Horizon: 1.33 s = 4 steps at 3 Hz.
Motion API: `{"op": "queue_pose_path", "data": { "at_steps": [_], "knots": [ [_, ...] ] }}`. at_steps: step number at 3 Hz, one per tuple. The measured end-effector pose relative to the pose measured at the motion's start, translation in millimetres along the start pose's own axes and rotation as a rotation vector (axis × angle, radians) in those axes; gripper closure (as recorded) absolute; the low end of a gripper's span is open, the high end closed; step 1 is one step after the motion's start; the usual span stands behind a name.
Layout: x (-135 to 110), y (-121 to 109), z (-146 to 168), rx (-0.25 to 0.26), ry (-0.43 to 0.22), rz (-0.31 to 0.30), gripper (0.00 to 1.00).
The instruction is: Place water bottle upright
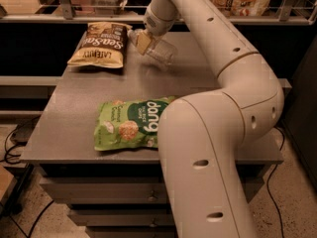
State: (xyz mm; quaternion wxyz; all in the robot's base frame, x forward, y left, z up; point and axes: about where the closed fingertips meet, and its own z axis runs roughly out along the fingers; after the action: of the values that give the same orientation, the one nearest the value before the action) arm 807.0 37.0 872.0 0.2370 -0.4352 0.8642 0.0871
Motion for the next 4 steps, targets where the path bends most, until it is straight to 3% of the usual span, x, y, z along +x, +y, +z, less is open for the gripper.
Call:
{"op": "queue_pose_path", "data": {
  "at_steps": [1,2,4],
  "knots": [
    [-9,-2,-31,-0.018,-0.117,-0.027,1.00],
    [-9,-9,-75,-0.029,-0.274,-0.053,1.00],
    [28,-13,-151,0.031,-0.505,-0.081,1.00]
  ]
}}
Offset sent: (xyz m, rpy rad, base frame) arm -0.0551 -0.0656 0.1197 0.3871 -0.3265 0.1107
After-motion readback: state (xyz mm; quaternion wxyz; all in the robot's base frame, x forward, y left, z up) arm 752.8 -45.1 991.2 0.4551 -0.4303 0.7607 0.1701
